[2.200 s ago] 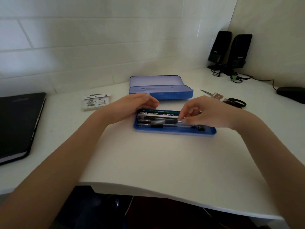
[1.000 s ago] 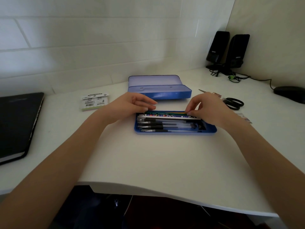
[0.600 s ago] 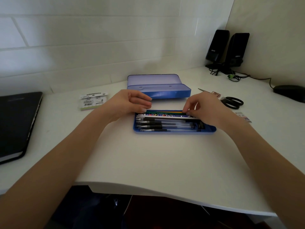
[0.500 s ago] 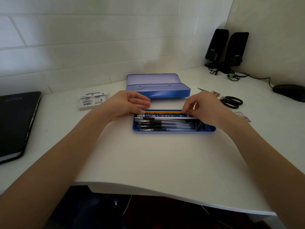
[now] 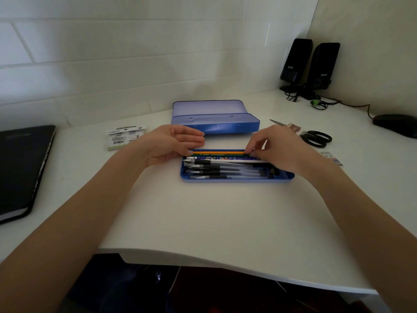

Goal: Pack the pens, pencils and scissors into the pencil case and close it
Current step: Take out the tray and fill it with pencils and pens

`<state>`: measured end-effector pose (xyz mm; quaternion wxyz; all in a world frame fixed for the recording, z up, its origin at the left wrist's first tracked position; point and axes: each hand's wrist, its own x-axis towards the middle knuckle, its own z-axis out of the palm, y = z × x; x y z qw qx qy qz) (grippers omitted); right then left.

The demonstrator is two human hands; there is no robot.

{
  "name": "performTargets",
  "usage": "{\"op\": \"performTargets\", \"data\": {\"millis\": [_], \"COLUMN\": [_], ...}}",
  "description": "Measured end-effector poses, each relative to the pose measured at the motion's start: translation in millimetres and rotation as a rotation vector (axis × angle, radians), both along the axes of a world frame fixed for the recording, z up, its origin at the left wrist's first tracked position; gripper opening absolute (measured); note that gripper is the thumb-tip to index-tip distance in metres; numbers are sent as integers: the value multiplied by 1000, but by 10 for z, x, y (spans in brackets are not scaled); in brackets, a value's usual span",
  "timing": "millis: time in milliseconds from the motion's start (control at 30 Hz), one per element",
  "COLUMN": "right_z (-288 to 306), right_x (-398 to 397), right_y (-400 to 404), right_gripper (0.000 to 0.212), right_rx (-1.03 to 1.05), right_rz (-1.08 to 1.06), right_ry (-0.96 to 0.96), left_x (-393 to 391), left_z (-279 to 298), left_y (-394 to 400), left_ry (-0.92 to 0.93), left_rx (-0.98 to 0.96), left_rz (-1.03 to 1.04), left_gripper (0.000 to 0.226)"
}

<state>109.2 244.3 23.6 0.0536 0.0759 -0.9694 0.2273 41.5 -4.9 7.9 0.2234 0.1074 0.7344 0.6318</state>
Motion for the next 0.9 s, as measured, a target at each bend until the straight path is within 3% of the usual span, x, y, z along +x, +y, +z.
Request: {"op": "performTargets", "data": {"millis": [400,433,533,600,700,800,900], "right_z": [2,22,77,38,-60,-40,-43], "right_x": [-68,-46,75,120,89,85,88], "right_y": [173,182,117,24,-26,-32,-25], "right_gripper": [12,18,73,93,97,91,85], "right_rx": [-60,-63,-18,110,220,178,188], "right_rz": [-124,-90,120,211,222,202,210], "right_ry": [138,128,-120,-276,-272,-263,-236], "left_x": [46,66,82,55,17,-60,-122], "left_z": [36,44,63,63,-28,-152,-166], "left_y": [8,23,78,76,47,44,35], "left_ry": [37,64,286,622,974,940,915], "left_rx": [0,13,125,-1,-399,-574,-637], "left_rz": [16,47,275,450,416,289,305], "left_gripper": [45,42,31,29,34,39,27]}}
